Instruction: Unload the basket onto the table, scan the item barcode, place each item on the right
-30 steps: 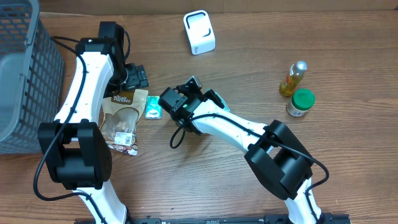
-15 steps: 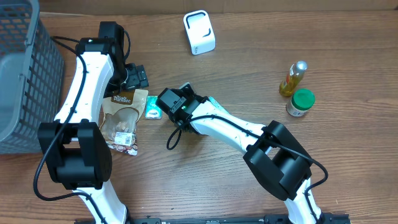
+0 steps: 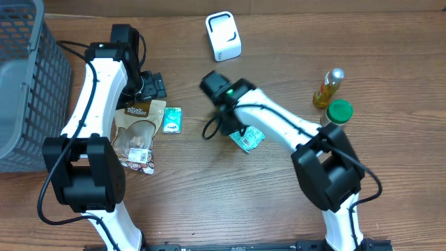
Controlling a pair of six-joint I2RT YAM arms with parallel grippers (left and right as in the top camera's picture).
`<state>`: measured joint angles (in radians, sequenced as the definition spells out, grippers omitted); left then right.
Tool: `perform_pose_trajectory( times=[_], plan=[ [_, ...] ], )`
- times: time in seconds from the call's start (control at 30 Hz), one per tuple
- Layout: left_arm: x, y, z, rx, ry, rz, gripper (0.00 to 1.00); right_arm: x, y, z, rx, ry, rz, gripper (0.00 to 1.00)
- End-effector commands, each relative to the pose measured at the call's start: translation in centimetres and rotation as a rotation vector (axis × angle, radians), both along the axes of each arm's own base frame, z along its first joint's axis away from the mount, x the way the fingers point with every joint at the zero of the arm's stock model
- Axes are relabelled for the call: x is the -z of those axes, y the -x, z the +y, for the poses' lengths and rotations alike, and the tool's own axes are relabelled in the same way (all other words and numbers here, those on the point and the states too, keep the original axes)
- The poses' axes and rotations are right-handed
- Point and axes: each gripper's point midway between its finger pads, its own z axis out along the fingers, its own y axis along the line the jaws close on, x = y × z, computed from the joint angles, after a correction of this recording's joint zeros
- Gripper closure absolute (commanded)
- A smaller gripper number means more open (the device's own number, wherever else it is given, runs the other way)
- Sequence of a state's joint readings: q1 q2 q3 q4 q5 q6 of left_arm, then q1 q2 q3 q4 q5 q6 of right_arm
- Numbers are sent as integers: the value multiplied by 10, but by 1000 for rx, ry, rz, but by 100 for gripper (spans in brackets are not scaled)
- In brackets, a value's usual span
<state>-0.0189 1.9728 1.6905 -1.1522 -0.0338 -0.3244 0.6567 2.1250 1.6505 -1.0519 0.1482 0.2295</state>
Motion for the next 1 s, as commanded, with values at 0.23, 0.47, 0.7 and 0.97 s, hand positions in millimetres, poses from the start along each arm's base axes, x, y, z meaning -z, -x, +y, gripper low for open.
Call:
perform_pose_trajectory(
  times=[0.23,0.47,0.7,0.97],
  plan=[
    [-15,-6,-2,-2,10,-45,1,-13,7,-1,54,-147,95,94],
    [-15,-6,-2,-3,9,-45,0,0,21,4,97,-149,124,94],
    [-15,-6,-2,-3,9,-45,0,19,24,9,131,-189,120,93],
    [-15,-6,-2,-2,10,-45,1,-17,14,37,22,-325,114,87]
  ],
)
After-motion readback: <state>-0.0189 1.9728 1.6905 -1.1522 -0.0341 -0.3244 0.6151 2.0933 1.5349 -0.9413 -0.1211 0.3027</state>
